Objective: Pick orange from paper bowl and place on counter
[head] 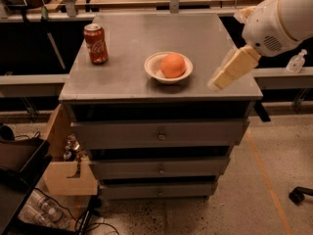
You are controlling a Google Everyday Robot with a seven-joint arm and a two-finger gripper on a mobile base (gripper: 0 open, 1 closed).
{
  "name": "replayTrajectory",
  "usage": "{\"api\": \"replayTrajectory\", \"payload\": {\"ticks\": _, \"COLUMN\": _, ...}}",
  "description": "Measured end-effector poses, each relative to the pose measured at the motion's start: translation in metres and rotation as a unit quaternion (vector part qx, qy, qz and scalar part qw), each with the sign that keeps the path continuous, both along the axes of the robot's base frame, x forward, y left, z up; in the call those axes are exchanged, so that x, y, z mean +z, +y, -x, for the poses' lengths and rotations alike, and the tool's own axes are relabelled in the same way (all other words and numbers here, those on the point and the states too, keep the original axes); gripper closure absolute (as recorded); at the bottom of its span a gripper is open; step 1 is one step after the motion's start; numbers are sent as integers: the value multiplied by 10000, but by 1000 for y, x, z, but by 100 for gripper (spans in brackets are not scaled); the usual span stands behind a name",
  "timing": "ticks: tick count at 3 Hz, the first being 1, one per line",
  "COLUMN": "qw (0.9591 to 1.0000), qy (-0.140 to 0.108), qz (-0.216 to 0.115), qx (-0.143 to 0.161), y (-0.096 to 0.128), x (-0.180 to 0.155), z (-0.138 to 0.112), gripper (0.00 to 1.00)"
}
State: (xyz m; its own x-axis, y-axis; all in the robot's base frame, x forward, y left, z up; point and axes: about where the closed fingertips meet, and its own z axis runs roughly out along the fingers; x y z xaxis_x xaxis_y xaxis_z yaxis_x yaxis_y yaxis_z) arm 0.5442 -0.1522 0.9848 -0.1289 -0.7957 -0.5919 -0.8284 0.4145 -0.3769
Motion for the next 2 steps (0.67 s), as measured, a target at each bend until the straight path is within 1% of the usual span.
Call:
{"api": "replayTrajectory", "payload": {"ticks": 1, "qw": 9951, "qy": -801, "qz": -569, "qx": -131, "y": 12, "x": 27, "z": -59, "gripper": 0}}
{"api": "replayTrajectory", "payload": {"ticks": 2, "qw": 9873, "qy": -1319, "qz": -850, "qx": -262, "y": 21, "x": 52, "z": -108, "gripper": 0}}
